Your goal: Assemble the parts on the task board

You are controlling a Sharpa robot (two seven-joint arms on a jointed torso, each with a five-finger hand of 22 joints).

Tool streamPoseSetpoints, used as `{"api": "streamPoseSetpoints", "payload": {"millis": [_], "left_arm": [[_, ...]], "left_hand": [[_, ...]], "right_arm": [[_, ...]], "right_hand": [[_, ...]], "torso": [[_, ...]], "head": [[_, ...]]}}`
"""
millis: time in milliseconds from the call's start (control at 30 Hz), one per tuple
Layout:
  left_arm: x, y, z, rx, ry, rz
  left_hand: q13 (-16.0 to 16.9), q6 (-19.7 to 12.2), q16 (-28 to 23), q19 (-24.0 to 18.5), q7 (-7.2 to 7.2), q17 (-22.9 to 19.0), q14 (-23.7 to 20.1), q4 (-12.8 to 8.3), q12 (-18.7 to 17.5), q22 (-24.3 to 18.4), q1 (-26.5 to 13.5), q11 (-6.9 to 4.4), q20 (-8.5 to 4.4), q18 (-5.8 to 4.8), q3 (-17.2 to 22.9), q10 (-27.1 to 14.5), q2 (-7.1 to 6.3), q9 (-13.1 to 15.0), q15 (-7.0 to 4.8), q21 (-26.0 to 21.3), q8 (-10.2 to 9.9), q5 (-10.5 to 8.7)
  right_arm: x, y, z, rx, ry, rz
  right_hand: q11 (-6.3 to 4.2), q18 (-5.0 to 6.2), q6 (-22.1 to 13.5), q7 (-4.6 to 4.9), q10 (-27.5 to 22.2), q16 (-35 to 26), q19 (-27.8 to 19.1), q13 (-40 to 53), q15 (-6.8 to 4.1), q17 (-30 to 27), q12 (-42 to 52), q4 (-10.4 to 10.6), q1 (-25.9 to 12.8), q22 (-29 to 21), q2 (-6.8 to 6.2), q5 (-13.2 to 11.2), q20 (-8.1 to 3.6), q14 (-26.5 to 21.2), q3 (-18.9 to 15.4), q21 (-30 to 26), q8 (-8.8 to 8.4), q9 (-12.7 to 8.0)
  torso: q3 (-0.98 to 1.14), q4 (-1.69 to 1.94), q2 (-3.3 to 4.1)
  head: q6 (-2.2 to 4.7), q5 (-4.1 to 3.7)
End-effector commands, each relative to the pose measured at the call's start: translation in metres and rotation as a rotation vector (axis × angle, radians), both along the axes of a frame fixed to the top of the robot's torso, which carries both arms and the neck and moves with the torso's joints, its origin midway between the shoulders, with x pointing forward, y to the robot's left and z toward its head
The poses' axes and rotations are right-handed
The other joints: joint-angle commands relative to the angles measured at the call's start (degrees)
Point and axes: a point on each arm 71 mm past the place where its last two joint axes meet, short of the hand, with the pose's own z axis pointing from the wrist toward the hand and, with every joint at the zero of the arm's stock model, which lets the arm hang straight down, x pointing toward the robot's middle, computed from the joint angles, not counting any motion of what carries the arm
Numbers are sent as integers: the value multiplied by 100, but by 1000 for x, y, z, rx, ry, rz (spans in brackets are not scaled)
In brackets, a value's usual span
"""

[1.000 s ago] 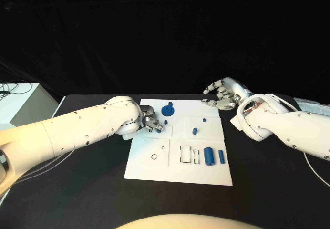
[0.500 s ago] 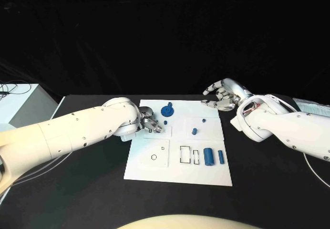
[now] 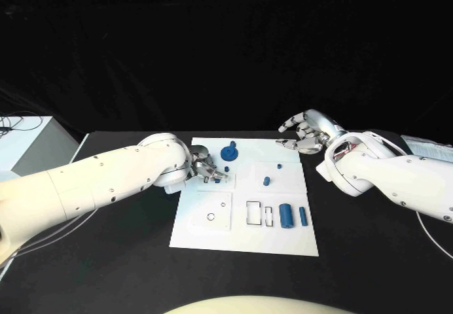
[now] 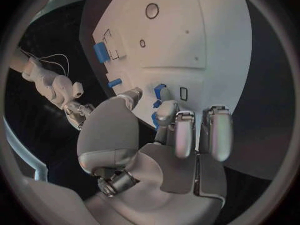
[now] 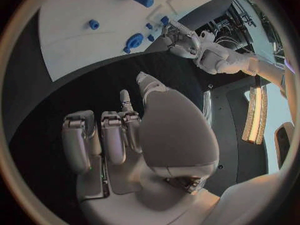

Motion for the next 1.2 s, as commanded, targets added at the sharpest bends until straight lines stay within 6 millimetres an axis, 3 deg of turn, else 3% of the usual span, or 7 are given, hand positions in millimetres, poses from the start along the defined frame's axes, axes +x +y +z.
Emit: {"api": "streamPoseSetpoints", "payload": {"millis": [33,267,500,733,1000,1100,1200], "left_arm": [[0,-2,4,-15,-11,-1],[5,2,21,-44,-29,7],[16,13,43,-104,-46,44],[29,26,52,-128,-51,87],[47,41,52,-116,-72,159],[52,44,50,-112,-76,176],[57,45,48,-103,-76,191]], "left_hand": [[7,46,25,8,-8,1509,596,3,-15,459,-5,-11,-7,-57,-108,-9,66,12,-4,-23,-33,-112],[-30,25,25,-26,-3,1509,596,-15,-43,410,160,-7,-8,-45,-169,-37,148,24,-2,-50,-56,-104],[-608,-300,-252,-369,182,1115,438,-20,-479,-66,791,158,103,63,-20,-551,365,-89,138,-320,-384,-19],[-866,-409,-265,-377,278,1096,429,-18,-671,-79,977,234,163,67,194,-752,318,-278,203,-339,-624,-25],[-926,-419,-256,-355,308,1108,434,-14,-715,-49,981,262,184,60,248,-806,311,-352,227,-326,-694,-25],[-1025,-538,-260,-354,369,1101,432,-13,-774,-48,959,312,214,60,308,-876,300,-482,268,-327,-848,-24],[-1034,-543,-261,-357,379,1098,430,-15,-776,-52,960,321,222,61,324,-883,300,-510,277,-329,-869,-22]], "right_arm": [[-1,1,0,-6,-11,11],[-1,-1,0,-6,-11,8],[0,-3,0,-6,-15,3],[0,-4,0,-4,-18,0],[0,-4,0,0,-19,-2],[-1,-4,1,1,-20,-1],[-1,-4,1,2,-20,0]], "right_hand": [[43,-82,-56,3,233,-15,600,1151,46,1373,-30,14,-66,1506,6,-7,51,565,29,27,12,-5],[43,-82,-56,3,236,-13,600,1153,46,1378,-28,13,-67,1506,8,-9,51,567,32,27,13,-5],[43,-82,-57,3,238,-15,600,1156,46,1373,-25,13,-69,1506,9,-12,51,565,33,27,15,-6],[43,-82,-57,3,238,-15,600,1156,46,1373,-25,13,-69,1506,9,-12,51,565,33,27,15,-6],[43,-82,-57,3,238,-15,600,1156,46,1373,-25,13,-69,1506,9,-12,51,565,33,27,15,-6],[43,-82,-57,3,238,-15,600,1156,46,1373,-25,13,-69,1506,9,-12,51,565,33,27,15,-6],[43,-82,-57,3,238,-15,600,1156,46,1373,-25,13,-69,1506,9,-12,51,565,33,27,15,-6]], "torso": [[4,-3,-2],[10,4,-6],[18,1,-4],[18,-4,3],[19,-8,14],[20,-4,17],[15,-12,26]], "head": [[11,5],[47,-1],[78,27],[120,48],[164,67],[183,64],[192,73]]}}
